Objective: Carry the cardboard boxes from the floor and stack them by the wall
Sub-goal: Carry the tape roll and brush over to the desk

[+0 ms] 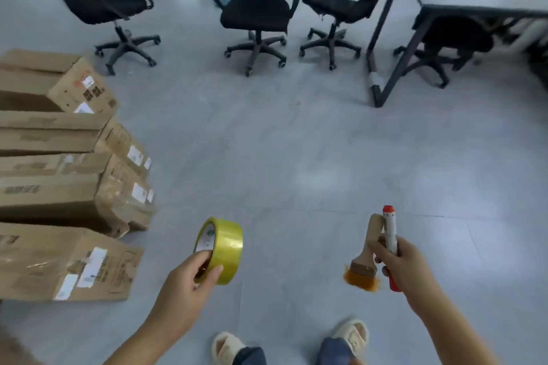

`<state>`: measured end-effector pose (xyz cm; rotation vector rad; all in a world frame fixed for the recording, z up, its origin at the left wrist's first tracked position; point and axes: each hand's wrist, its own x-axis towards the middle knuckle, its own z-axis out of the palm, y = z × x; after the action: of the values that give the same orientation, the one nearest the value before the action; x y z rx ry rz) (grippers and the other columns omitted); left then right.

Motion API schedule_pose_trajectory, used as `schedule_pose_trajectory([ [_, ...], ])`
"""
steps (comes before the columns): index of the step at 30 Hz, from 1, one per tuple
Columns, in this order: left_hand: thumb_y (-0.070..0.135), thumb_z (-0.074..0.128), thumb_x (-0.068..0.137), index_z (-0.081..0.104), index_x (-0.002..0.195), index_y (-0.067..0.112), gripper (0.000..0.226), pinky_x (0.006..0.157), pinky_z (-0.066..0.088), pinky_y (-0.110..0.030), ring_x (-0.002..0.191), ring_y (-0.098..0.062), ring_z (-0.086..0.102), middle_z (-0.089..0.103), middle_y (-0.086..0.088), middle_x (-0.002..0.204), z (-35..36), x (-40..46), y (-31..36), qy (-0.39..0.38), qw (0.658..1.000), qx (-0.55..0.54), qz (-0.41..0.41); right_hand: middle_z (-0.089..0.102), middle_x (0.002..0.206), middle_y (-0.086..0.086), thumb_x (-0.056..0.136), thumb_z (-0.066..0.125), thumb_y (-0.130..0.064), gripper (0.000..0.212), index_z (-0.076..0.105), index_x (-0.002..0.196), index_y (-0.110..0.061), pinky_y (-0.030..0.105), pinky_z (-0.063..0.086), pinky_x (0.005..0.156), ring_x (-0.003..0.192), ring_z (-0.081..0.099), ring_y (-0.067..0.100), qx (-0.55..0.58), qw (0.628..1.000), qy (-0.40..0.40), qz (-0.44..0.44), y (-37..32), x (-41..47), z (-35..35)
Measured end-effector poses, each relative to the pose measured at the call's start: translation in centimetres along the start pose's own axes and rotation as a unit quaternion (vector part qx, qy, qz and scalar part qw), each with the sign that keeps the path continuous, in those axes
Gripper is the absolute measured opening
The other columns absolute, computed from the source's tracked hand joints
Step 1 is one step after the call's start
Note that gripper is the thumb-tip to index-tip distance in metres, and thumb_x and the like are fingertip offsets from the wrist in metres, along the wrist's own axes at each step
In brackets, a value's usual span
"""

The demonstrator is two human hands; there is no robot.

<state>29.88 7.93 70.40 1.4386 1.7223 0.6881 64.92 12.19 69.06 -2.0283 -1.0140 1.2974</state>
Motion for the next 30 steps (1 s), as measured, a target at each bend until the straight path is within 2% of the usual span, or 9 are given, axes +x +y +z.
schedule_pose_trajectory([
  [2, 0.004, 0.066, 0.086, 0.062, 0.082, 0.026, 0.022, 0.059, 0.041, -0.008, 0.068, 0.003, 0.058, 0.066, 0.014, 0.072, 3.9, 2.0, 3.2, -0.051, 0.998, 0.015, 0.021, 0.060, 0.069, 0.010, 0.092, 0.061, -0.019, 0.010, 0.060, 0.090, -0.009, 0.027, 0.035, 0.041, 0.053, 0.046, 0.018, 0.024, 0.999, 0.039, 0.022, 2.9, -0.2, -5.1],
  [5, 0.003, 0.066, 0.085, 0.061, 0.081, 0.029, 0.028, 0.061, 0.041, -0.008, 0.070, 0.004, 0.059, 0.065, 0.004, 0.069, 11.1, 4.4, 8.2, -0.114, 0.991, 0.034, 0.060, 0.059, 0.070, 0.009, 0.093, 0.060, -0.019, 0.008, 0.061, 0.090, -0.012, 0.025, 0.033, 0.039, 0.054, 0.045, 0.019, 0.045, 0.993, 0.093, 0.060, 7.0, -0.1, -13.1],
  [8, 0.002, 0.067, 0.085, 0.062, 0.086, 0.034, 0.032, 0.065, 0.044, -0.005, 0.078, 0.006, 0.062, 0.070, 0.005, 0.080, 18.6, 6.0, 13.5, -0.151, 0.985, 0.011, 0.084, 0.059, 0.072, 0.011, 0.093, 0.060, -0.019, 0.006, 0.060, 0.089, -0.014, 0.027, 0.034, 0.040, 0.055, 0.045, 0.020, 0.062, 0.986, 0.132, 0.079, 10.3, 0.5, -20.8],
  [10, 0.001, 0.067, 0.084, 0.062, 0.088, 0.033, 0.033, 0.068, 0.045, -0.005, 0.082, 0.002, 0.063, 0.072, 0.001, 0.087, 23.2, 7.0, 16.8, -0.175, 0.980, 0.003, 0.099, 0.060, 0.073, 0.011, 0.092, 0.060, -0.020, 0.007, 0.059, 0.086, -0.019, 0.028, 0.035, 0.042, 0.057, 0.046, 0.021, 0.078, 0.979, 0.164, 0.094, 12.0, 0.9, -25.1],
  [13, 0.000, 0.067, 0.083, 0.064, 0.087, 0.029, 0.030, 0.069, 0.045, -0.007, 0.078, -0.004, 0.064, 0.072, -0.002, 0.085, 28.6, 8.8, 21.4, -0.202, 0.973, -0.017, 0.111, 0.061, 0.074, 0.011, 0.092, 0.060, -0.019, 0.009, 0.058, 0.083, -0.021, 0.030, 0.038, 0.046, 0.058, 0.048, 0.022, 0.109, 0.965, 0.211, 0.111, 13.2, 2.0, -30.6],
  [16, -0.002, 0.065, 0.084, 0.065, 0.085, 0.026, 0.028, 0.069, 0.046, -0.008, 0.073, -0.002, 0.064, 0.072, 0.001, 0.077, 32.2, 10.8, 25.1, -0.217, 0.968, -0.043, 0.115, 0.060, 0.075, 0.012, 0.092, 0.062, -0.019, 0.006, 0.060, 0.086, -0.017, 0.031, 0.035, 0.046, 0.057, 0.047, 0.021, 0.133, 0.955, 0.237, 0.118, 13.6, 3.7, -34.6],
  [20, 0.000, 0.064, 0.085, 0.065, 0.084, 0.022, 0.022, 0.065, 0.045, -0.009, 0.067, -0.001, 0.062, 0.071, -0.005, 0.075, 36.1, 15.0, 29.2, -0.213, 0.967, -0.048, 0.133, 0.059, 0.071, 0.011, 0.091, 0.063, -0.018, 0.006, 0.060, 0.085, -0.015, 0.029, 0.033, 0.042, 0.054, 0.046, 0.019, 0.155, 0.940, 0.275, 0.129, 13.5, 7.4, -38.8],
  [25, 0.003, 0.062, 0.087, 0.065, 0.086, 0.023, 0.020, 0.065, 0.044, -0.008, 0.068, -0.001, 0.062, 0.071, -0.005, 0.077, 41.3, 24.5, 35.1, -0.216, 0.963, -0.058, 0.149, 0.060, 0.073, 0.012, 0.091, 0.061, -0.017, 0.003, 0.062, 0.088, -0.017, 0.030, 0.036, 0.044, 0.055, 0.047, 0.020, 0.172, 0.929, 0.307, 0.118, 11.1, 14.8, -44.1],
  [30, -0.001, 0.062, 0.086, 0.065, 0.084, 0.023, 0.024, 0.064, 0.044, -0.006, 0.066, 0.005, 0.063, 0.072, -0.001, 0.075, 45.5, 35.0, 42.3, -0.230, 0.956, -0.054, 0.175, 0.059, 0.073, 0.014, 0.092, 0.060, -0.016, 0.004, 0.062, 0.089, -0.019, 0.030, 0.037, 0.044, 0.057, 0.046, 0.022, 0.208, 0.898, 0.370, 0.119, 7.4, 21.4, -50.0],
])
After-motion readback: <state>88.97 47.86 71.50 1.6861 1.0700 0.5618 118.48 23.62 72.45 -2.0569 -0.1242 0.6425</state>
